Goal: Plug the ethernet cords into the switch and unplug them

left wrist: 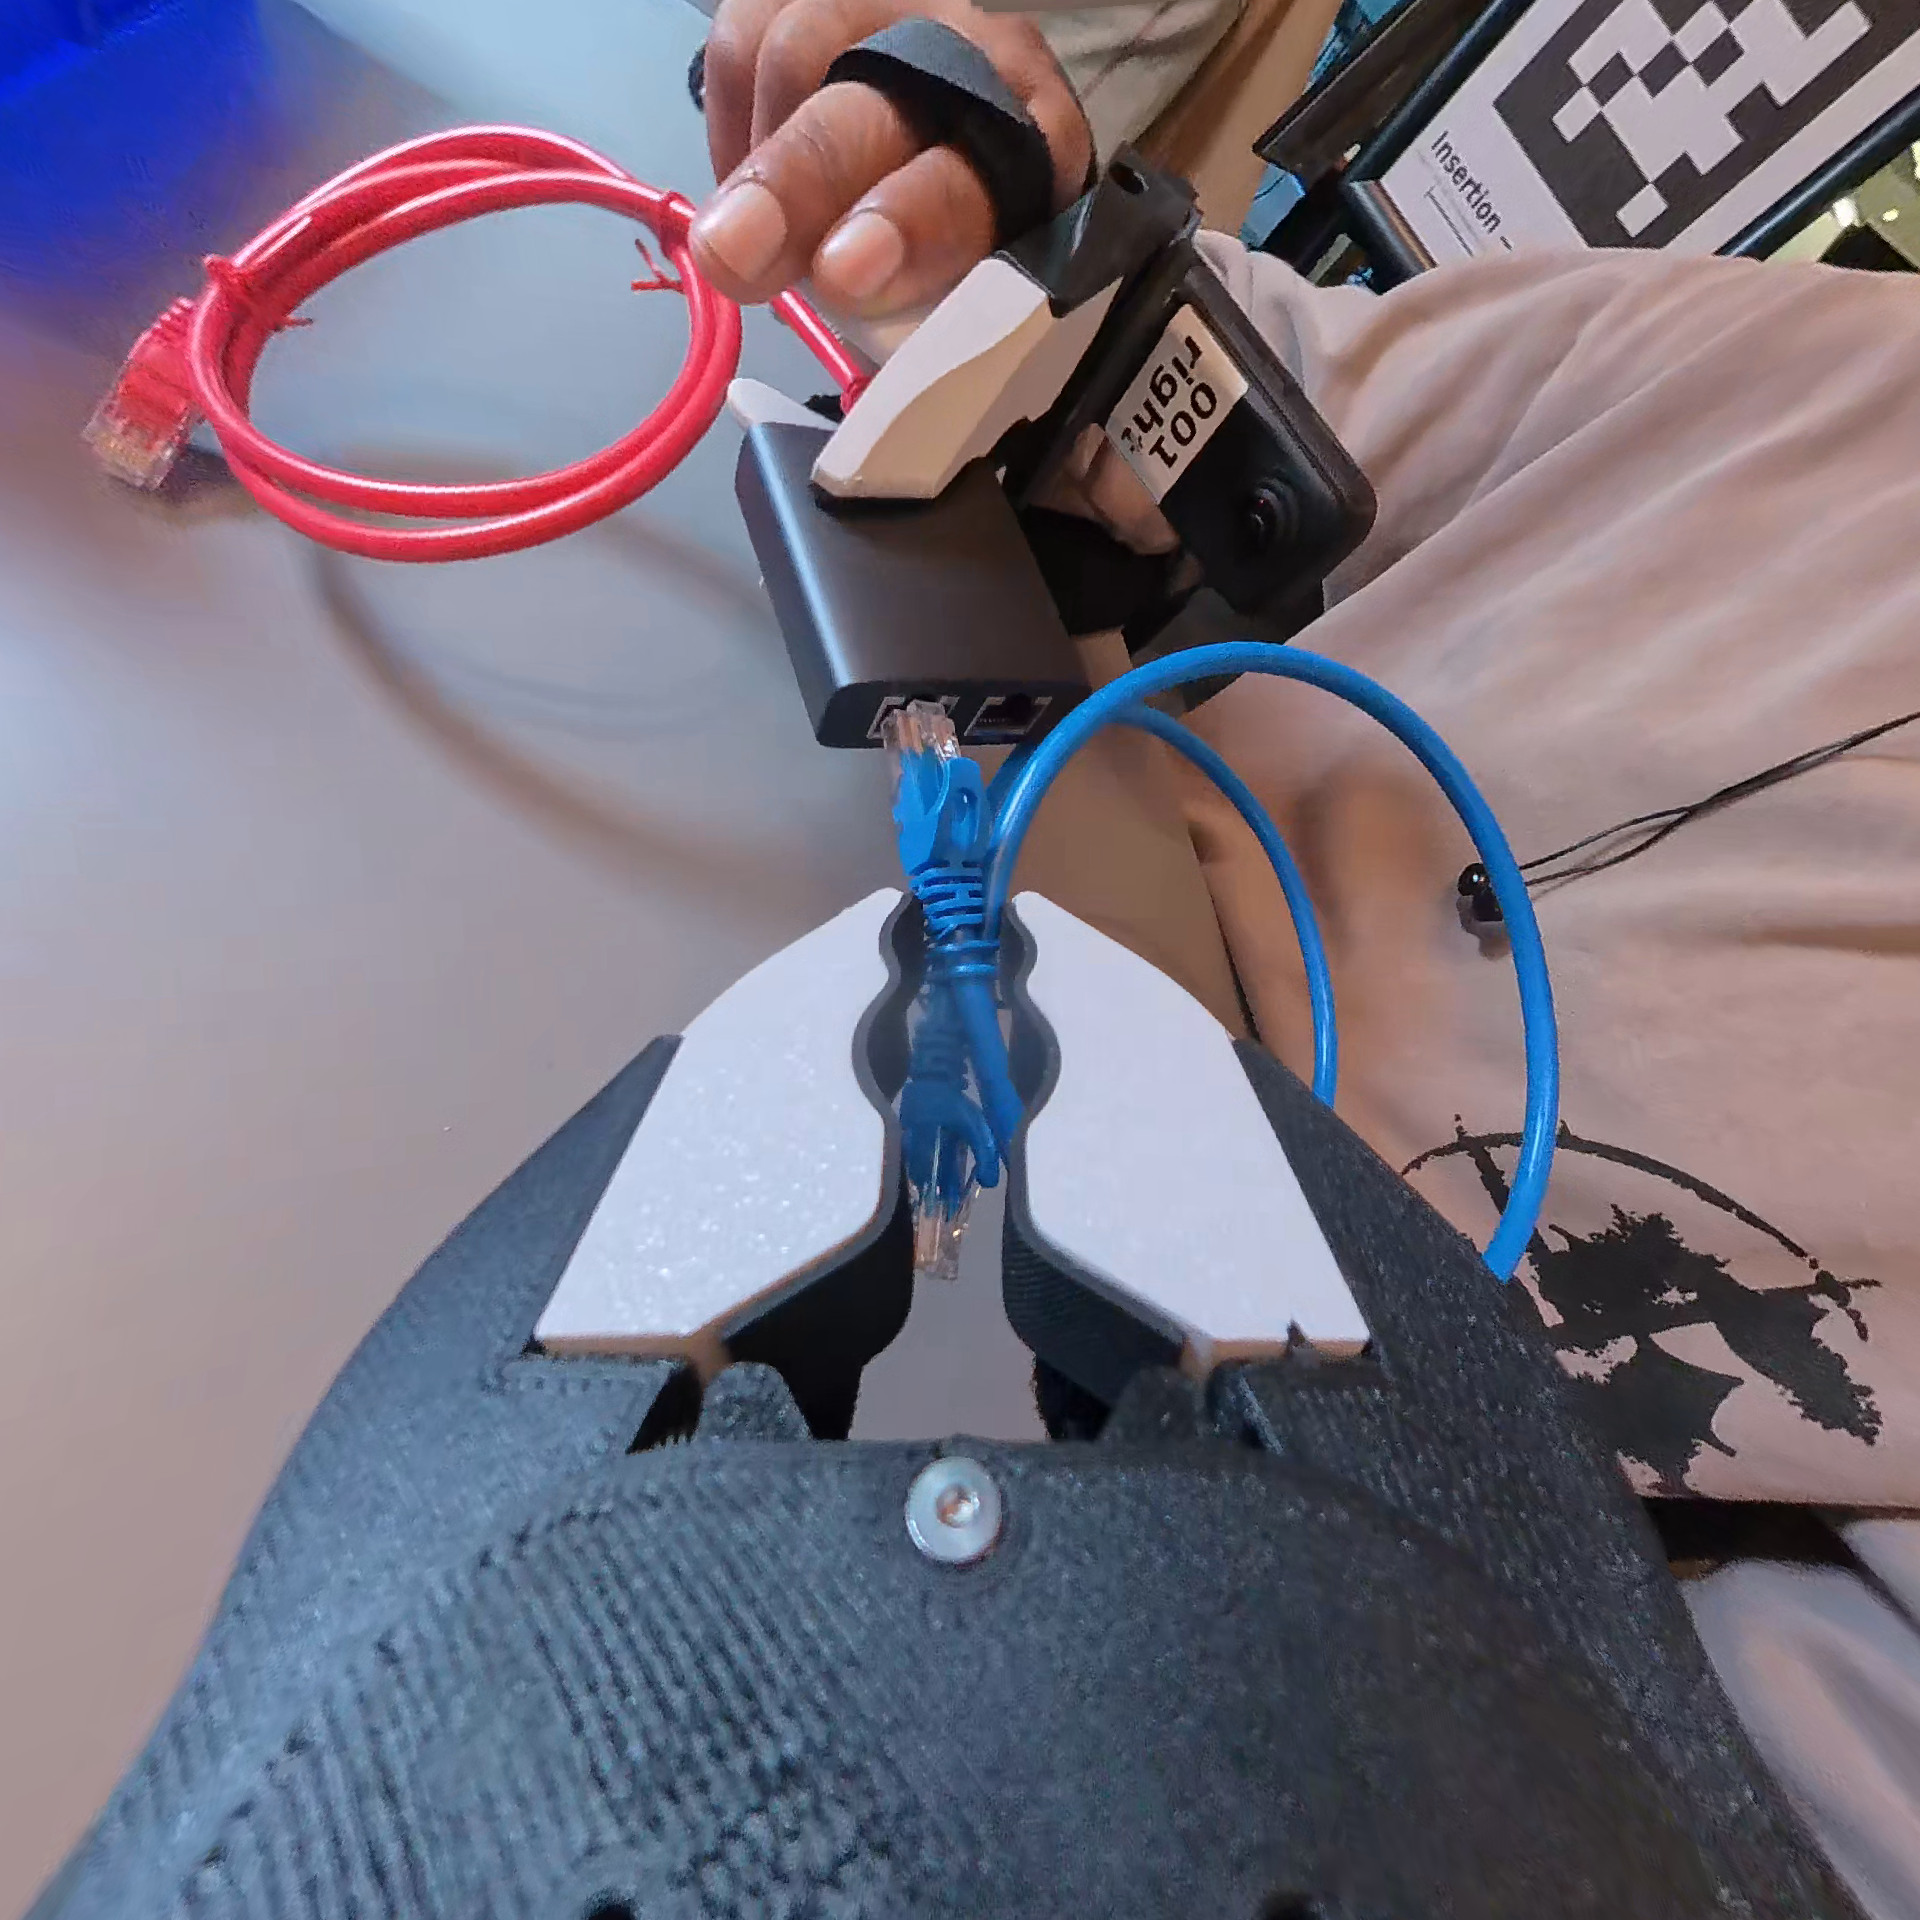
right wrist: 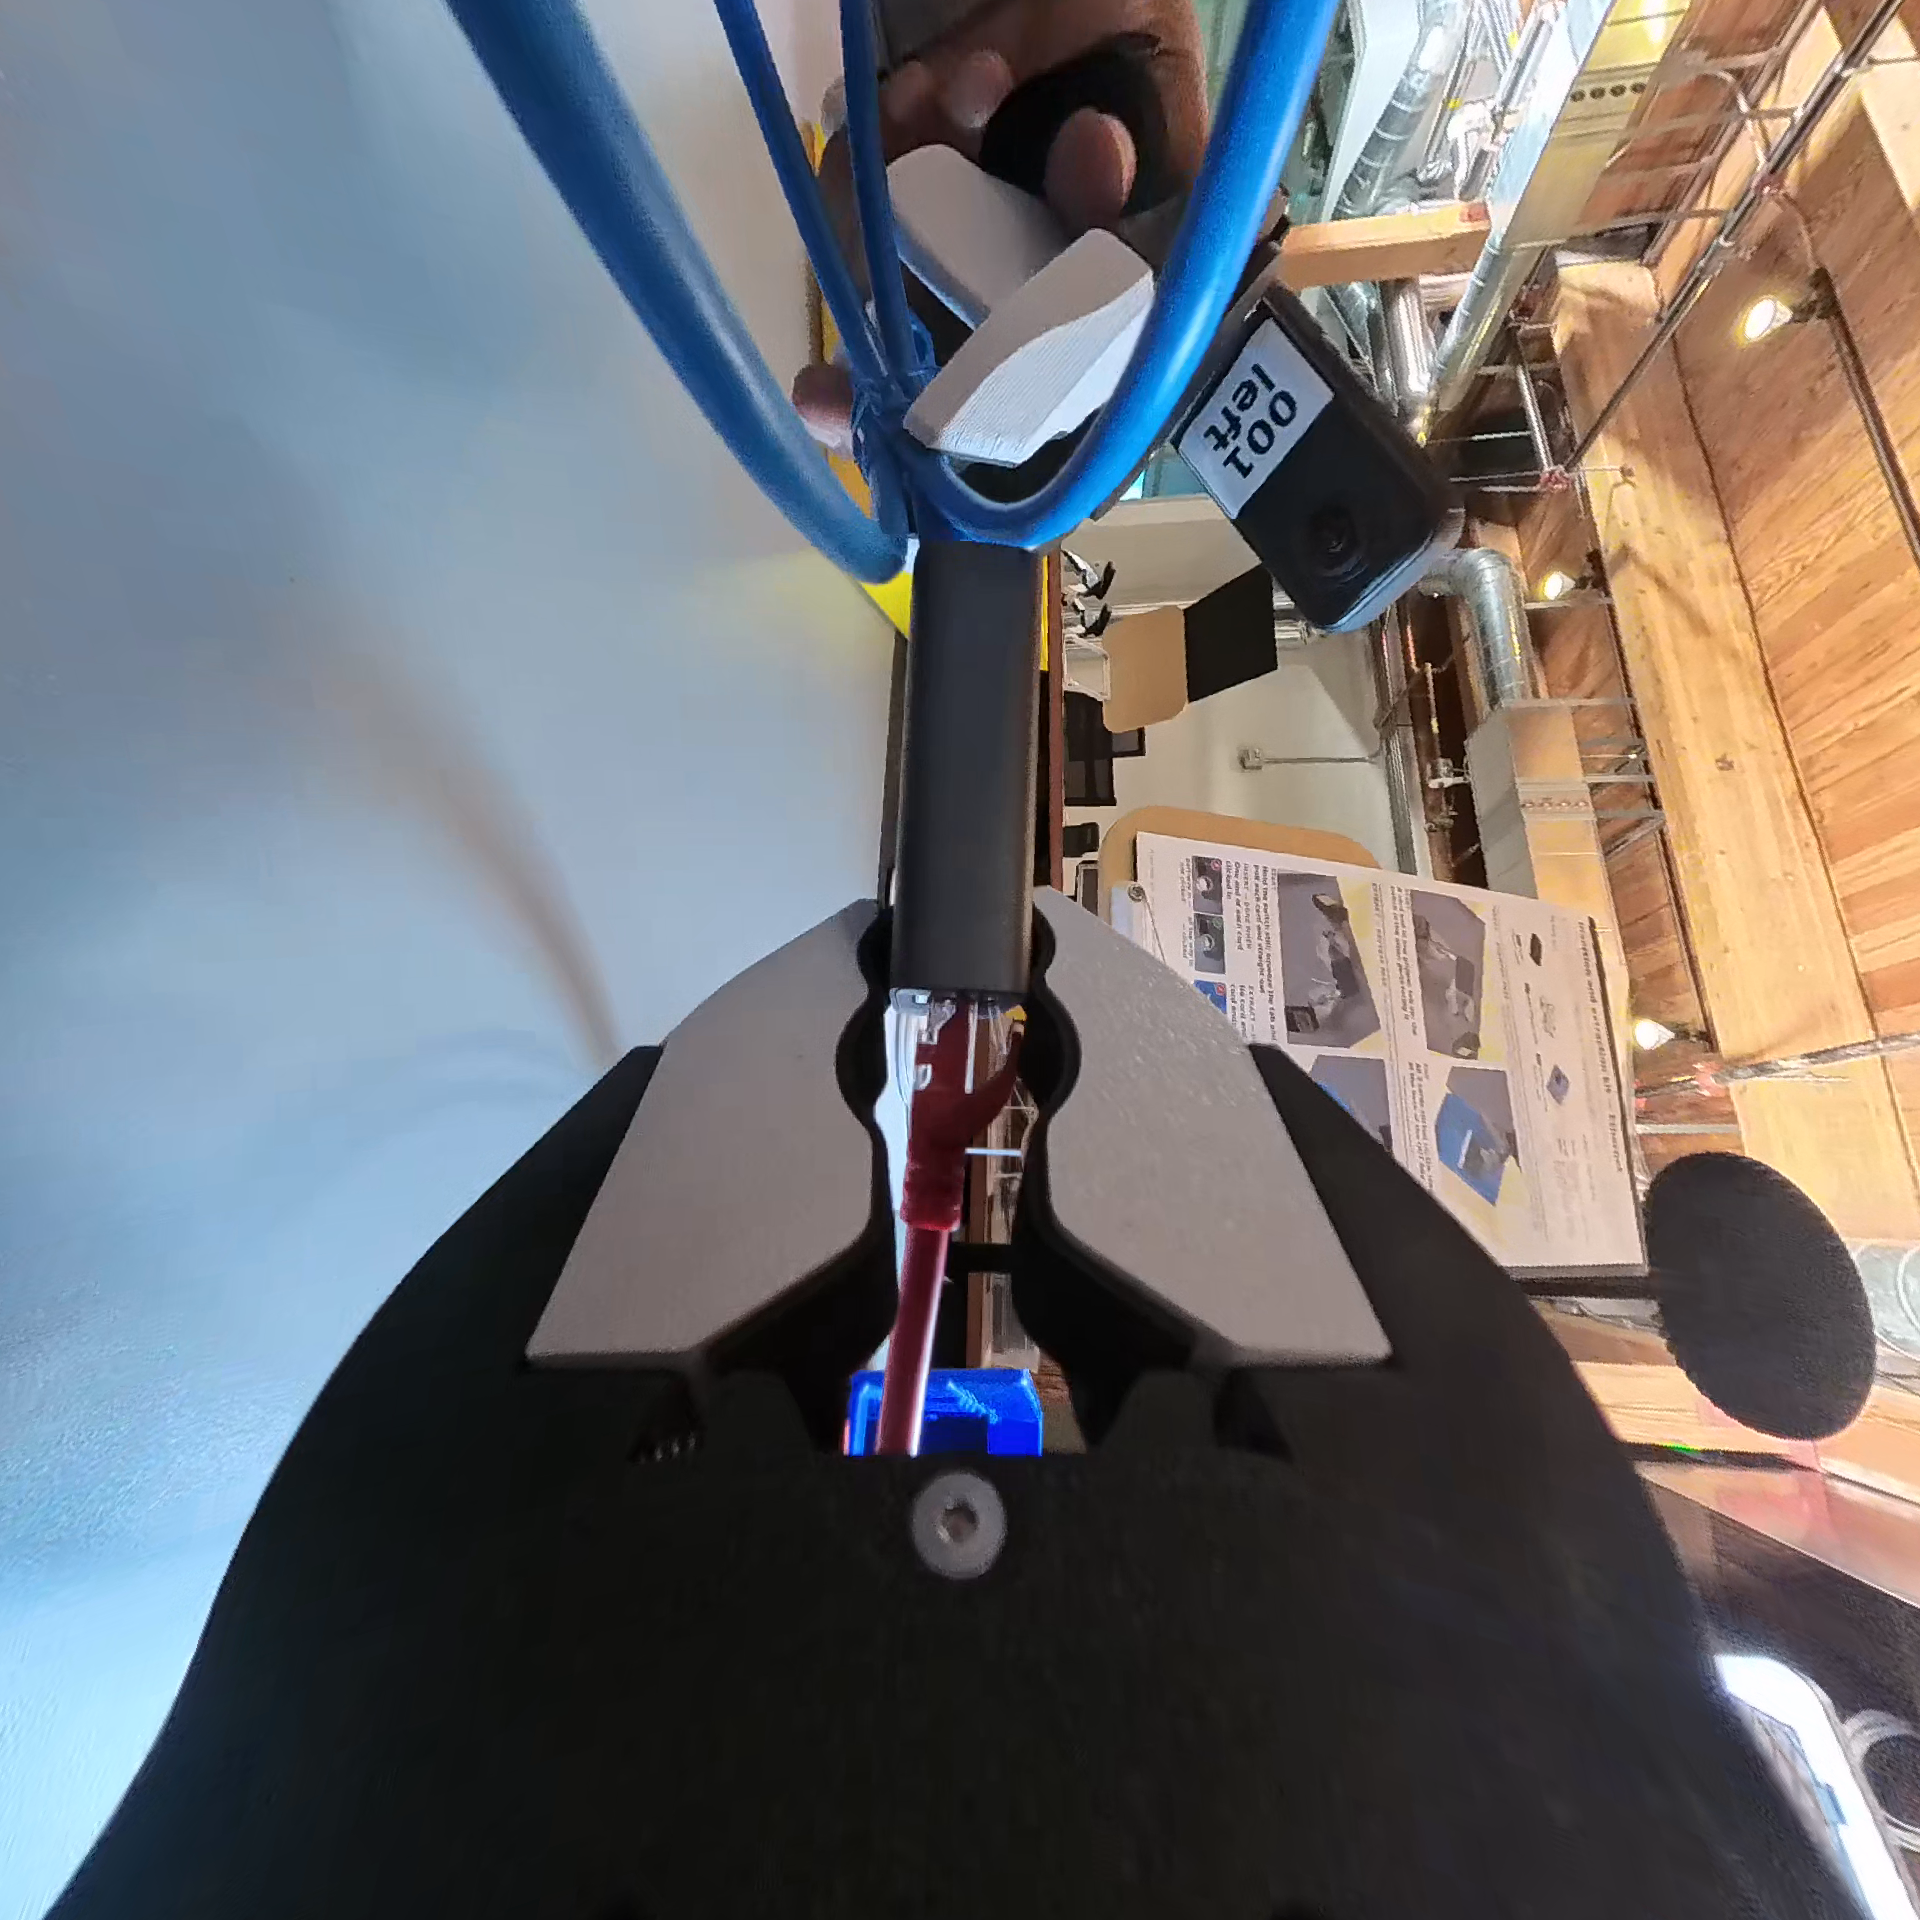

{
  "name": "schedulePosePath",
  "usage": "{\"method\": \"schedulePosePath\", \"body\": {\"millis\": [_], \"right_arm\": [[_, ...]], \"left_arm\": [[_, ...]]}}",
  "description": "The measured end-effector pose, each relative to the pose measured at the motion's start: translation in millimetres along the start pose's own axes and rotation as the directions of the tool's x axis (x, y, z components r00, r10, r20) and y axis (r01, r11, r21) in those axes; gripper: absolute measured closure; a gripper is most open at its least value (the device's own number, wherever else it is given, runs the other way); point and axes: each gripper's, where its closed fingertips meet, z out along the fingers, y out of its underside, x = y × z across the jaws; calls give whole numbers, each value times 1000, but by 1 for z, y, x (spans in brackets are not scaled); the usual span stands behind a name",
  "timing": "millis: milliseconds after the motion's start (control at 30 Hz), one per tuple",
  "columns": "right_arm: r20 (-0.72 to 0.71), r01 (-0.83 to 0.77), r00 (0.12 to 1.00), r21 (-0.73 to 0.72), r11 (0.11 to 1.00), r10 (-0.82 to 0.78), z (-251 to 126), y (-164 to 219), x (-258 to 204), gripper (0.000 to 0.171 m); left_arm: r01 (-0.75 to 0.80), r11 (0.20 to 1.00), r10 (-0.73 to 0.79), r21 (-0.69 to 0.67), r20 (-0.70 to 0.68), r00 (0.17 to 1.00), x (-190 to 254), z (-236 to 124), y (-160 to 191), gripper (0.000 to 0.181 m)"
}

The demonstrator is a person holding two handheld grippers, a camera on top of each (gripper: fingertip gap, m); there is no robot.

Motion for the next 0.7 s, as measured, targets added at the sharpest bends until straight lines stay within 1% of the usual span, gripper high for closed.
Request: {"method": "schedulePosePath", "body": {"millis": [133, 267, 467, 600, 700], "right_arm": [[23, 18, 1000, 5, 1000, -18, -1, 1, -6, 150], [20, 23, 1000, 7, 1000, -23, -4, 3, -2, 149], [29, 36, 999, -6, 999, -36, -3, 5, -5, 149], [15, 7, 1000, -7, 1000, -7, -3, 3, 0, 149], [8, 5, 1000, -6, 1000, -5, -4, 1, 2, 149]], "left_arm": [[26, 999, -26, -20, -15, 1000, 1, 5, 4, 167], [36, 999, -36, 3, -41, 998, 4, 5, 1, 167], [53, 998, -53, 14, -32, 998, -1, 5, 1, 167], [57, 997, -55, 52, -27, 998, -4, 1, -4, 167], [55, 997, -54, 47, -28, 998, -3, 3, -4, 167]]}}
